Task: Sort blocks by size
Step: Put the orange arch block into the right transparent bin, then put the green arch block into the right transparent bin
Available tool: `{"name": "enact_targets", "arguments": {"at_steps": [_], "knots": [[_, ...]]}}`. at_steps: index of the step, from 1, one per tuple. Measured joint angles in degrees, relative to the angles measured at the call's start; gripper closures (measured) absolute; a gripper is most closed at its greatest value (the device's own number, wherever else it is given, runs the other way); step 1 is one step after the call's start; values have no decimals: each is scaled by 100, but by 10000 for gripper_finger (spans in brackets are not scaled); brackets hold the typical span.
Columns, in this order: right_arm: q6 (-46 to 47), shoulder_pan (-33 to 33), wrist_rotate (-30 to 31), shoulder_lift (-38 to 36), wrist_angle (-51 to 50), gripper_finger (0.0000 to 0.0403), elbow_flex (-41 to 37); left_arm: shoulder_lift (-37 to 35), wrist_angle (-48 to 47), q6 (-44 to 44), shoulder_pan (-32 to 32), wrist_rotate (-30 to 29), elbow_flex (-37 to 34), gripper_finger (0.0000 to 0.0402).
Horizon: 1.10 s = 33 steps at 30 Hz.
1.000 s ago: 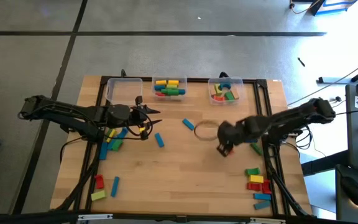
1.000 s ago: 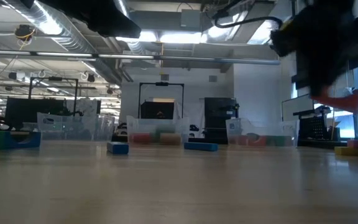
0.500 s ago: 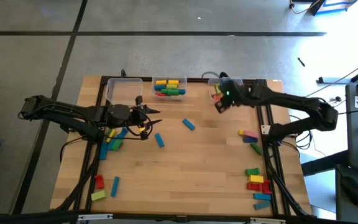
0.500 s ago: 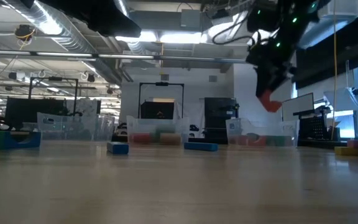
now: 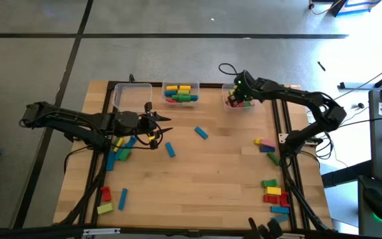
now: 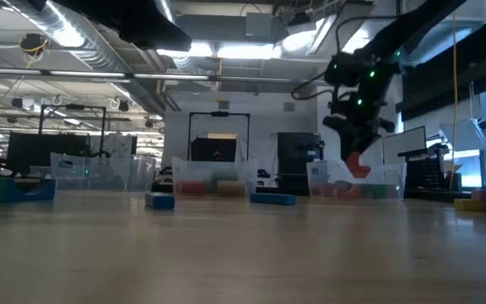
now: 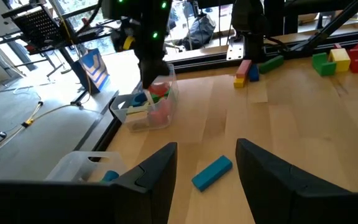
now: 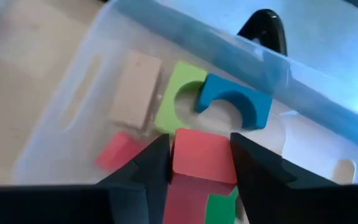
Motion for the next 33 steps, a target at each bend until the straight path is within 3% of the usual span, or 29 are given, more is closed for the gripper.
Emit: {"name": "enact_targets", "arguments": {"at_steps": [6, 13, 18, 22, 28, 33], "knots": [[-161, -100, 19, 223, 46, 188, 9, 2, 0, 17, 0, 0, 0, 243], [-52, 326, -336, -338, -1910, 126, 605, 2, -4, 17, 0, 0, 0, 243], [711, 1448, -923, -836, -3366, 112, 943, 2, -2, 16, 0, 0, 0, 243], [1688, 2564, -1353, -1099, -3902, 112, 944, 2, -2, 0, 0, 0, 0, 243], [2802, 4243, -1373, -1096, -4087, 112, 944, 2, -2, -26, 0, 0, 0, 243], [3899, 5271, -1375, -1088, -4123, 111, 944, 2, -7, -46, 0, 0, 0, 243]]}}
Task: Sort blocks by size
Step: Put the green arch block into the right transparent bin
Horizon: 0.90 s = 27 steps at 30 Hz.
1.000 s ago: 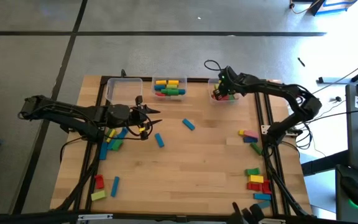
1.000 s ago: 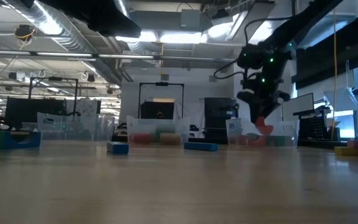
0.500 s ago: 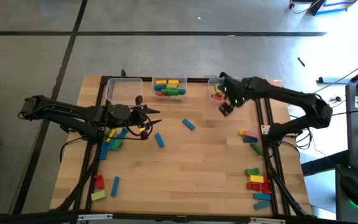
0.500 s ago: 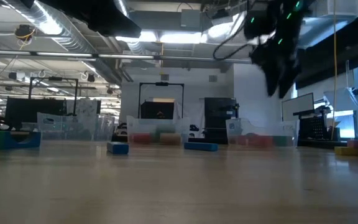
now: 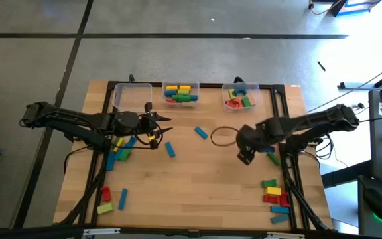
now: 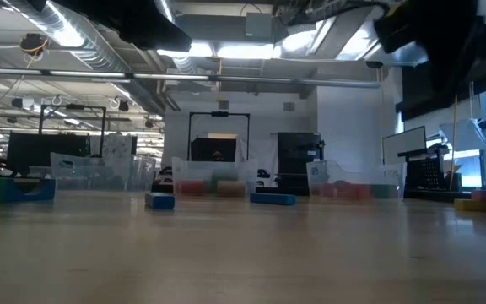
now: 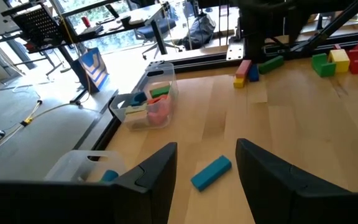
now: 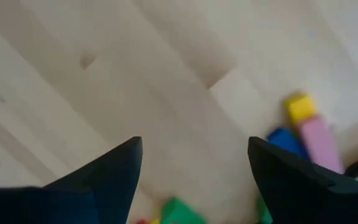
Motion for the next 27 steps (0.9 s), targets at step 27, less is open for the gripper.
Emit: {"name": "enact_targets", "arguments": {"at_steps": [27], "knots": [[5762, 2715, -1090, 0, 1596, 111, -1904, 0, 2, -4, 0, 1, 0, 243]]}}
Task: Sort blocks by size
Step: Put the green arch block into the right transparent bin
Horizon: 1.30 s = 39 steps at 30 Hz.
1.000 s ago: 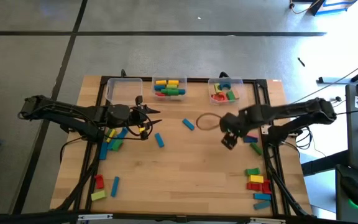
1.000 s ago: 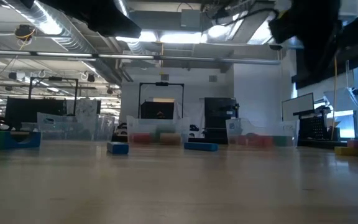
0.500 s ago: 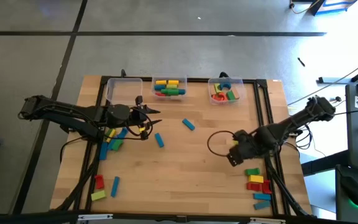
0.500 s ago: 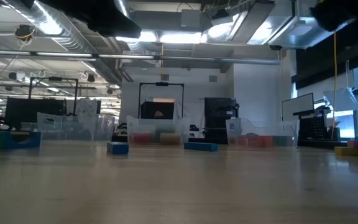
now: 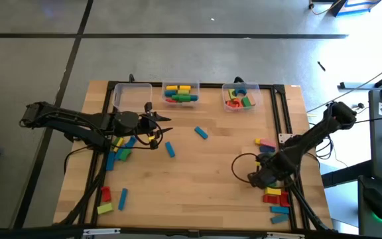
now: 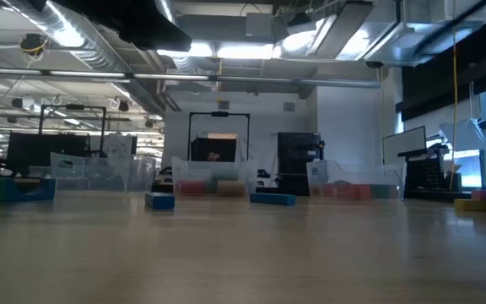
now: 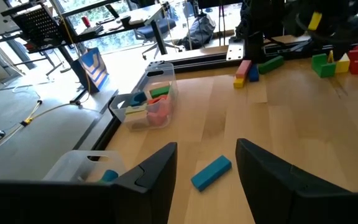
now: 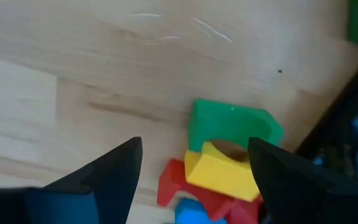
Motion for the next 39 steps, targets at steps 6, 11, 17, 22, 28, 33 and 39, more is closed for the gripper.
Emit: {"name": "enact_targets", "arguments": {"at_steps": [6, 11, 17, 22, 28, 33, 39], "knots": [[107, -11, -104, 2, 956, 111, -585, 0, 0, -12, -1, -1, 0, 243], [265, -11, -161, 2, 1254, 111, -846, 0, 0, -17, -2, -1, 0, 243], [469, -11, -215, 4, 1301, 113, -962, 0, 0, -24, -2, -1, 0, 243], [558, -11, -401, 4, 1308, 148, -996, 0, 0, -26, -2, 0, 0, 243], [543, -15, -499, 4, 1301, 218, -996, 0, 0, -49, -2, 1, 0, 243], [408, -15, -530, 4, 1516, 261, -996, 0, -12, -103, -2, -1, 0, 243], [302, -15, -551, 45, 1454, 283, -996, 0, -20, -104, -2, -1, 0, 243]]}}
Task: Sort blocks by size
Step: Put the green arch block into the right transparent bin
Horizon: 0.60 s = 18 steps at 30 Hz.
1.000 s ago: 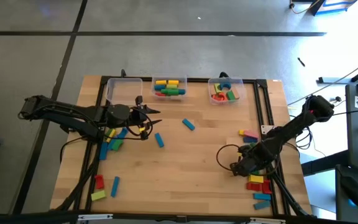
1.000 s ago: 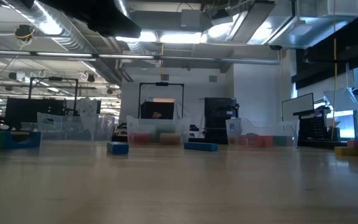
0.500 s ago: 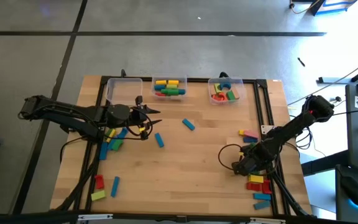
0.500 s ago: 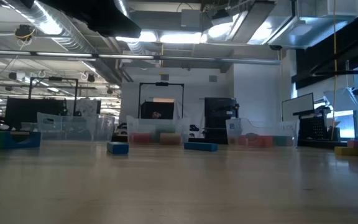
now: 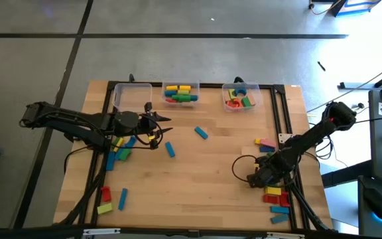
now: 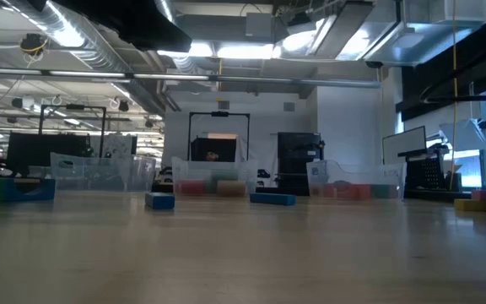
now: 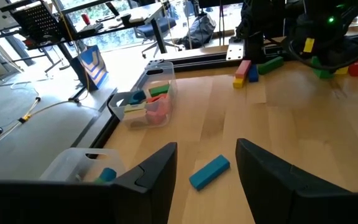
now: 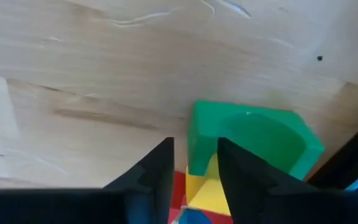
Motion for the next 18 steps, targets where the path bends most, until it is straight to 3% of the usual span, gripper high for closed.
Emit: {"name": "enact_targets", "arguments": {"at_steps": [14, 18], "knots": [[-487, 0, -443, 501, 213, 363, 28, 0, -31, -1, 0, 1, 0, 243], [-664, 0, -409, 501, 109, 364, 24, 0, -22, -1, 0, 0, 0, 243]]}}
